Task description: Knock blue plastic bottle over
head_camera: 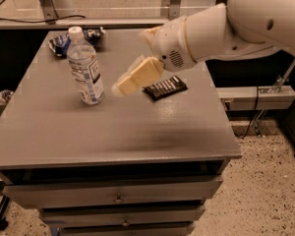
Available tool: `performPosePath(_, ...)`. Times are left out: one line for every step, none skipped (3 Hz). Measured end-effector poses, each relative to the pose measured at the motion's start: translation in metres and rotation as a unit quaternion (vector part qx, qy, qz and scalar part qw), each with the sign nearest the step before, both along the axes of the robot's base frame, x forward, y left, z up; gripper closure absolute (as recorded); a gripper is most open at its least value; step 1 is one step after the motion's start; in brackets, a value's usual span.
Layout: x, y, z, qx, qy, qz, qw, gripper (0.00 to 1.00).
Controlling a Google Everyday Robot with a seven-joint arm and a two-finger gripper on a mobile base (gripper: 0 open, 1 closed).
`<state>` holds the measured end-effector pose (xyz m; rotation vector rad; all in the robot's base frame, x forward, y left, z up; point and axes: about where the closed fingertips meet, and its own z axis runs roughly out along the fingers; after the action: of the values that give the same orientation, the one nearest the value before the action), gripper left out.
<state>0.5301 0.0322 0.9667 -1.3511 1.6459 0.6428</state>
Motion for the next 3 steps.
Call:
performPosePath(0.02, 0.034, -0.023, 0.043, 0.008, 0.004, 0.999, 0.0)
performPosePath(0.038, 0.069, -0.037, 0.077, 0.014, 0.011, 0.9969, 0.0)
performPosePath(0.052, 0.1, -0.048, 0.102, 0.025, 0.019, 0.9943, 0.0)
